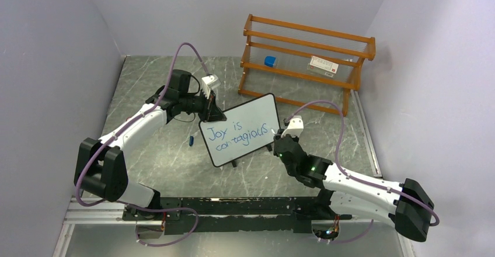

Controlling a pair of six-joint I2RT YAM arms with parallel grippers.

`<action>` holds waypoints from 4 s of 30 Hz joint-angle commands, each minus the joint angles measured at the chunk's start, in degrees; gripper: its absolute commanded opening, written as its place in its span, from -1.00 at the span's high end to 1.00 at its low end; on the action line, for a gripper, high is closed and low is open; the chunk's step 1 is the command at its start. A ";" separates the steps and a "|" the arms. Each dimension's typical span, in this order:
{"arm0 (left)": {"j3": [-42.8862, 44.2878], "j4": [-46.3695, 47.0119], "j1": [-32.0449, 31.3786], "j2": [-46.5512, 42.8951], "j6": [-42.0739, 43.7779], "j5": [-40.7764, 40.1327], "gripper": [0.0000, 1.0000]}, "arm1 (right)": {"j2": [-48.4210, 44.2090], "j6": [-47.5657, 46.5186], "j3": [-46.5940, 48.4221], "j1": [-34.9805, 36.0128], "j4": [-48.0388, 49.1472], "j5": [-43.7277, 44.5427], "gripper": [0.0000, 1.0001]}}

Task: Write a sentence on the whiteboard
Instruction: Write a sentence on the whiteboard, then close the whiteboard marker at the center of the board.

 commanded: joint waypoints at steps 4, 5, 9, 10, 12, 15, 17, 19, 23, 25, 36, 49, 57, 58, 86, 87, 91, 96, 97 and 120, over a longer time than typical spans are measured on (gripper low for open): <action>-0.97 -4.33 0.16 2.52 5.07 -6.89 0.90 | 0.43 -0.03 -0.96 -1.44 2.70 -1.01 1.00; -0.97 -4.33 0.11 2.52 5.07 -6.90 0.90 | 0.28 0.01 -0.96 -1.53 2.41 -1.14 1.00; -0.97 -4.36 0.18 2.30 4.94 -7.60 0.90 | -1.61 0.64 -0.30 -1.56 -0.23 -1.49 1.00; -0.97 -4.25 0.18 2.22 4.90 -7.94 0.90 | -2.48 0.71 0.30 -1.59 -1.39 -1.74 1.00; -0.89 -4.24 0.11 1.97 4.81 -8.46 0.90 | -4.73 0.47 1.19 -1.57 -3.67 -2.15 1.00; -0.65 -4.01 0.18 1.26 4.33 -9.37 0.78 | -9.36 -0.34 2.47 -1.58 -7.42 -2.02 1.00; -0.18 -4.06 0.18 0.71 3.68 -10.04 0.68 | -11.79 -0.90 3.97 -1.55 -9.62 -2.12 1.00; 0.25 -3.47 0.18 -0.37 2.36 -10.36 0.59 | -13.57 -1.46 5.57 -1.58 -11.86 -2.19 1.00; 1.98 -2.98 0.18 -3.07 -0.95 -13.36 0.35 | -16.13 -2.44 8.25 -1.51 -15.60 -2.26 1.00; 2.94 -3.08 0.14 -4.66 -2.76 -15.47 0.24 | -17.57 -2.87 9.17 -1.54 -17.22 -2.20 1.00; 6.17 -7.16 0.18 -17.96 -12.90 -36.39 -0.41 | -24.12 -5.01 13.00 -1.58 -22.91 -1.63 1.00; -1.43 -18.11 2.27 -24.64 -20.96 -60.11 -0.87 | -31.90 -6.20 12.84 -1.59 -25.80 -1.38 1.00; -7.09 -16.48 7.42 -18.53 -20.84 -54.71 -0.70 | -35.00 -6.18 12.64 -1.43 -25.96 -1.24 1.00; -7.60 -16.01 7.99 -17.44 -20.58 -53.72 -0.66 | -35.39 -6.19 12.46 -1.44 -25.87 -1.21 1.00; -7.96 -10.53 8.62 8.20 -17.42 -39.11 0.31 | -35.63 -6.72 12.20 -1.38 -24.96 -0.51 1.00; -7.92 -10.42 8.54 8.47 -17.46 -38.97 0.33 | -35.63 -6.67 12.24 -1.42 -24.95 -0.57 1.00; -7.44 -10.22 8.03 9.22 -17.49 -38.45 0.37 | -35.35 -6.67 12.28 -1.42 -25.07 -0.45 1.00; -7.02 -10.39 7.83 10.22 -17.28 -39.05 0.43 | -35.61 -6.67 12.30 -1.35 -25.08 -0.33 1.00; -7.17 -10.31 7.79 10.48 -17.30 -38.94 0.43 | -35.63 -6.67 12.22 -1.42 -25.03 -0.33 1.00; -9.30 -11.93 6.07 4.68 -20.81 -44.33 0.90 | -31.12 -11.51 12.18 -1.41 -20.68 -8.82 1.00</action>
